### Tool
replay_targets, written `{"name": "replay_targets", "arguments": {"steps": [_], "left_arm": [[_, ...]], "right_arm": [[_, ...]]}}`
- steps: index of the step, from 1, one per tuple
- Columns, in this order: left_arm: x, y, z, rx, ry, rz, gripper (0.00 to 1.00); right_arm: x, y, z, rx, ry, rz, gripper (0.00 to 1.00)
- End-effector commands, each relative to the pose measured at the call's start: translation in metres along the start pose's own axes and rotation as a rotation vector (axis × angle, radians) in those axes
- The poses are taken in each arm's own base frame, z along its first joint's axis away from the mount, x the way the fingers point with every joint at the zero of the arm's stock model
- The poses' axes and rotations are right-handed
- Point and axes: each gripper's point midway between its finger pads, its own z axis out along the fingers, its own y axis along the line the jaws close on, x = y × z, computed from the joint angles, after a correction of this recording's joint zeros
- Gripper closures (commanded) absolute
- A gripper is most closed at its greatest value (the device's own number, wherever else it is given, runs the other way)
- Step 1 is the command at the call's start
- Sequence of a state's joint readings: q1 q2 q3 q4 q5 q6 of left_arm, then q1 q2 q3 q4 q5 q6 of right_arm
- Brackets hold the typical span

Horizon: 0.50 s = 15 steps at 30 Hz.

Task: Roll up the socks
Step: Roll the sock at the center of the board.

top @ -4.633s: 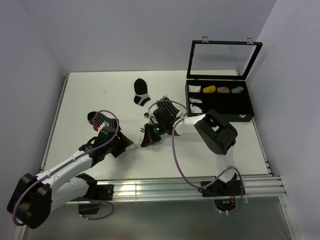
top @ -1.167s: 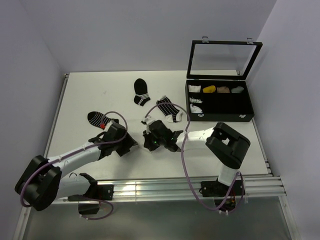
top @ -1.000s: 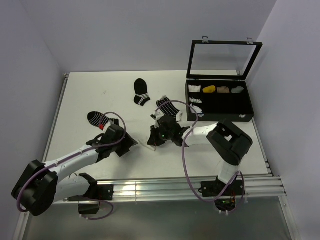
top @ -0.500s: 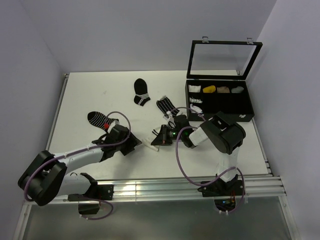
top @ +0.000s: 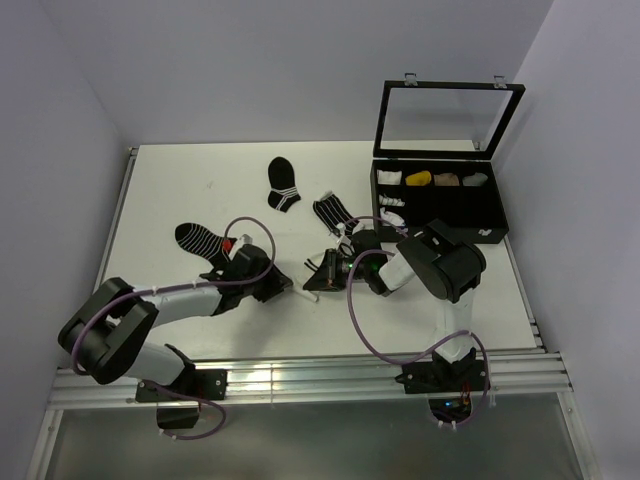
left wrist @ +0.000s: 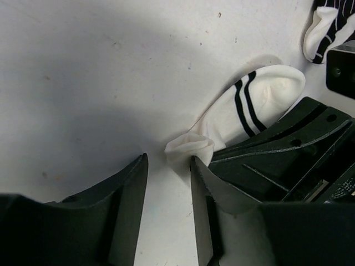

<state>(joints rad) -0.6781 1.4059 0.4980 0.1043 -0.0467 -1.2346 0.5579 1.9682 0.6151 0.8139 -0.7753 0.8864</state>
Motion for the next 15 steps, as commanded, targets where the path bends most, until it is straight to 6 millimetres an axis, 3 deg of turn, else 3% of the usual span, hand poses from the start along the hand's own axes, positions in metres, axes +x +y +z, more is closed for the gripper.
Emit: {"name": "replay_targets", "arguments": {"steps": [1,9,10,11,15], "left_arm": [[0.011,0.013,0.009,-0.053,0.035,0.046,0.58],[0.021,0.022,0.021,-0.108,0.066,0.063,0.65],[0.022,0.023,0.021,-0.12,0.069,0.065,0.67],[0.021,0.023,0.021,-0.124,0.066,0.068,0.69],[0.02,0.025,0.023,-0.16,0.065,0.079,0.88]], "right_arm": [[0.007,-0.03,-0.003,0.092,-0.003,0.059,1.0],[0.003,-0.036,-0.005,0.156,-0.004,0.036,0.94],[0.001,-0.036,-0.005,0.165,-0.003,0.011,0.91],[0.001,-0.039,-0.007,0.197,-0.002,0.009,0.82],[-0.014,-0.028,-0.017,0.275,-0.04,-0.125,0.68]]}}
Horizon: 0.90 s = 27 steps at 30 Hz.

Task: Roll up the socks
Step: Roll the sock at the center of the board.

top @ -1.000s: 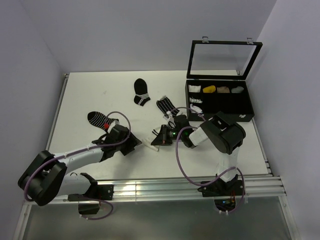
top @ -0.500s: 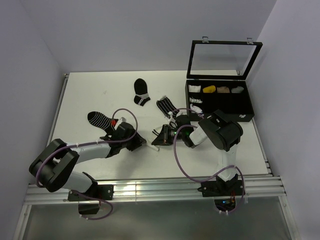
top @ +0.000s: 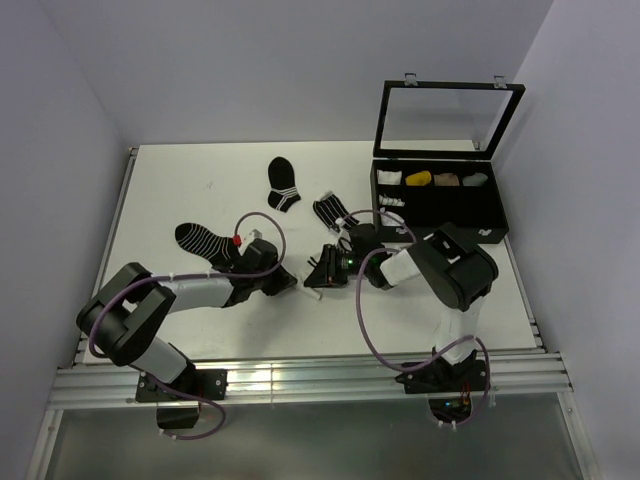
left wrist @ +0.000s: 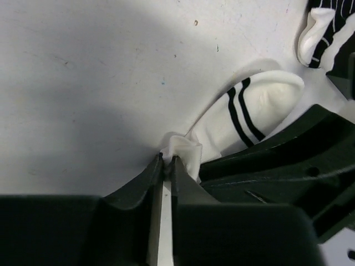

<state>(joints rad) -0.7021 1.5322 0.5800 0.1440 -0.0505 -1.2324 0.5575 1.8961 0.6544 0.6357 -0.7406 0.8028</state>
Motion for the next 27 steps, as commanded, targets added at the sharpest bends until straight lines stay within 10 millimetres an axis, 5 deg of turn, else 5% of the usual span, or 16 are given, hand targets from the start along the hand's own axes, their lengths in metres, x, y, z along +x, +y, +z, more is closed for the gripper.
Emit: {"name": "replay_targets", "arguments": {"steps": [1,3,7,16,27], "left_arm": [[0.017,0.039,0.002,-0.161,0.05,0.06,0.92],[0.019,0.045,0.001,-0.192,0.062,0.066,0.99],[0.016,0.042,0.001,-0.21,0.057,0.086,1.0],[0.012,0.034,-0.003,-0.225,0.057,0.117,1.0],[0.014,0.033,-0.006,-0.227,0.073,0.117,1.0]], "right_arm": [[-0.01,-0.028,-0.013,0.234,-0.051,-0.115,0.66],[-0.013,-0.027,-0.017,0.313,-0.07,-0.166,0.6],[-0.029,-0.002,-0.033,0.431,-0.162,-0.389,0.56],[-0.013,0.037,-0.026,0.573,-0.204,-0.763,0.52],[0.008,0.023,0.004,0.67,-0.12,-0.907,0.55]]}}
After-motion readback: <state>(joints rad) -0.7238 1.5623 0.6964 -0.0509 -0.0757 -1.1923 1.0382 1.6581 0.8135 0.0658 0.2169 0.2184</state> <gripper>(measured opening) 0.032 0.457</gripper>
